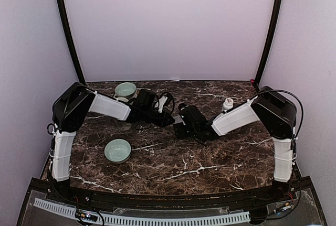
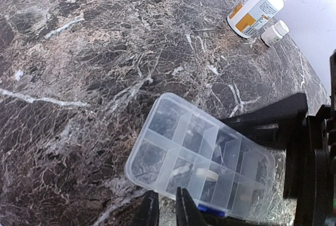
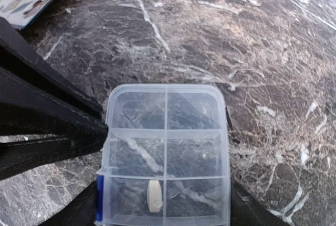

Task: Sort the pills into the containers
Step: Adjust the lid of the pill container on the pill container.

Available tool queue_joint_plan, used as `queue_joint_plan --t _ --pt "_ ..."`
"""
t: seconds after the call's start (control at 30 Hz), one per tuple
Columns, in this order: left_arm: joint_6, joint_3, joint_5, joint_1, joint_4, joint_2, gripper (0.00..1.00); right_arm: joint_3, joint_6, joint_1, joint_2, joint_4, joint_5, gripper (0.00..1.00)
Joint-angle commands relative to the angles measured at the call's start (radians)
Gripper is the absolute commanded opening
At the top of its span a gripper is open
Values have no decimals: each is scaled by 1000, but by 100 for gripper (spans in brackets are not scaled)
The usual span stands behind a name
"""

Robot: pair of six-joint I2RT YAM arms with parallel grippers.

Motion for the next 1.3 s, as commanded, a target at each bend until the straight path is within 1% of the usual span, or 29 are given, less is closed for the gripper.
queue_joint_plan --t 0.0,0.33,0.7,0.87,1.07,1.1,1.13,1.17,1.2,1.23,1.27 --pt "-8 -4 -9 4 16 -68 15 -55 -21 -24 3 -109 -118 99" --pt "-10 -8 -23 5 26 -88 16 -95 -35 -36 -71 -62 -153 100" --pt "-10 1 -49 7 30 -117 17 -147 -31 -35 -216 -45 -161 100" --pt "18 21 -86 6 2 -110 21 -188 -5 -30 -281 -54 -160 100" --pt "60 106 -95 9 -82 -65 25 -237 30 7 -333 -71 -145 100" --pt "63 113 -97 9 -89 -62 25 -243 37 13 -337 -73 -145 98" --pt "67 123 -101 10 -98 -56 25 -248 47 19 -338 -74 -148 93" --pt "71 136 -101 13 -111 -49 26 -253 59 25 -338 -76 -148 82" --pt "73 151 -100 13 -126 -41 26 -257 73 32 -336 -78 -144 76" --pt "78 167 -99 15 -141 -31 26 -258 87 38 -332 -84 -136 66" --pt "81 181 -97 15 -153 -20 26 -259 100 45 -326 -90 -126 45"
